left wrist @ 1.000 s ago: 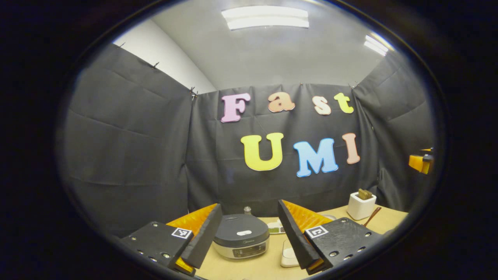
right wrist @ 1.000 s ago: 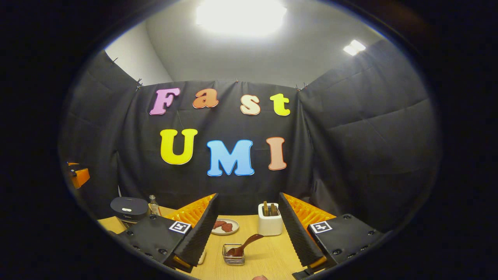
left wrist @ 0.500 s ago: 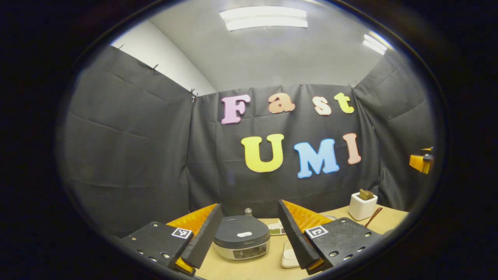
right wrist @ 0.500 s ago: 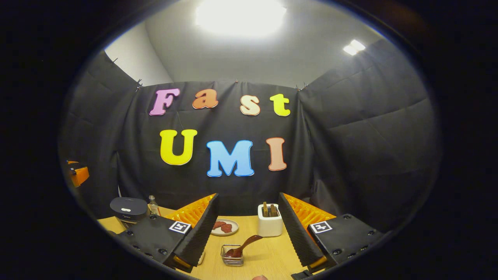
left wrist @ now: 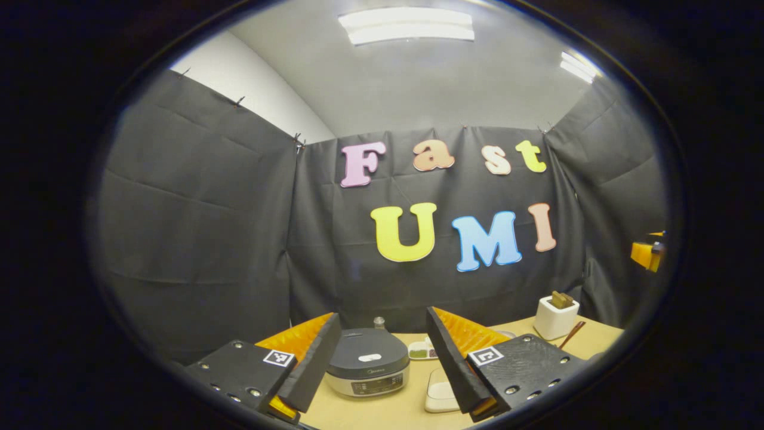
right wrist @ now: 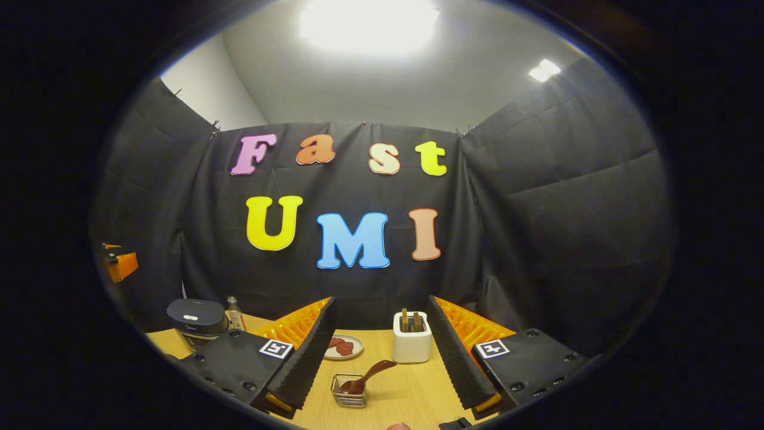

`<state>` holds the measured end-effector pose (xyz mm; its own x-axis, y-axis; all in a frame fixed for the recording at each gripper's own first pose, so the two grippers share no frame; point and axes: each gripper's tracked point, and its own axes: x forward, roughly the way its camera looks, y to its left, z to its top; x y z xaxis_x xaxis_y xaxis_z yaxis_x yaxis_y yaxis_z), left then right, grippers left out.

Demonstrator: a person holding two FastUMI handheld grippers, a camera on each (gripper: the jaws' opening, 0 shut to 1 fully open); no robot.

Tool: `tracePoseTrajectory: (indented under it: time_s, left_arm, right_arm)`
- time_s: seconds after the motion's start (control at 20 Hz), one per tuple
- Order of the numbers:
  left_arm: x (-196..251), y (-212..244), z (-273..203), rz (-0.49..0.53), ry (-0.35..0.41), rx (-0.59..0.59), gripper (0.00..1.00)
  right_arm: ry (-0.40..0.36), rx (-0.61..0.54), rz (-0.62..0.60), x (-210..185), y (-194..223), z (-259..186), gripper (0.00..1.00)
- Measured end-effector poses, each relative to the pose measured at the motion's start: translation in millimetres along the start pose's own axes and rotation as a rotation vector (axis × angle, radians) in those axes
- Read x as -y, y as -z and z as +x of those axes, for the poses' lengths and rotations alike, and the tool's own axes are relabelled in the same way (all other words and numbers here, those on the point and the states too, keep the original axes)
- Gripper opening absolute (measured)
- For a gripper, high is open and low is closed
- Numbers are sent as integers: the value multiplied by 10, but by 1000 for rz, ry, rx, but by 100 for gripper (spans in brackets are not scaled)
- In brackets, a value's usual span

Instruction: Close the left gripper, press the button to open the rice cooker; take a wooden spoon from the chopstick holder with the right hand, scoop a spoonful of rice and pour it into the rice cooker, then put the wooden spoon back into the chopstick holder.

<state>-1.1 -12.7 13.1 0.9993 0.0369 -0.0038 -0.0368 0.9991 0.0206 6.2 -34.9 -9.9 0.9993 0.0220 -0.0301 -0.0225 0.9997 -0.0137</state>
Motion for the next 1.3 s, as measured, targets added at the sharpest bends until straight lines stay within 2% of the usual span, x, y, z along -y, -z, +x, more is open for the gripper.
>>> tracePoseTrajectory:
  time_s: [0.1,0.2,0.3,0.45,0.5,0.7,0.75,0.85,1.0,1.3]
  left_arm:
    - [21,-6,6,-1,-5,1,87]
    - [52,14,13,0,-2,-9,77]
    - [23,-6,22,8,-12,-6,76]
    - [110,-6,51,-6,23,-9,47]
    - [101,-24,55,-5,24,-8,44]
    - [54,-33,90,-12,0,1,13]
    - [82,-45,78,-12,5,4,12]
    - [70,-71,15,-12,-24,-3,1]
    - [47,43,134,-23,-7,-34,1]
    - [-148,151,512,-21,-18,-45,1]
  right_arm:
    - [1,-1,5,40,15,14,95]
    - [1,-3,8,73,25,29,95]
    - [2,-5,9,104,27,42,95]
    - [2,-4,14,119,37,59,95]
    - [1,-6,13,117,44,65,95]
    - [-12,-11,6,138,92,67,95]
    - [-19,-15,8,154,109,69,95]
    - [-41,-28,16,138,153,73,95]
    - [-65,-28,13,157,175,79,95]
    - [-44,-50,15,201,294,138,95]
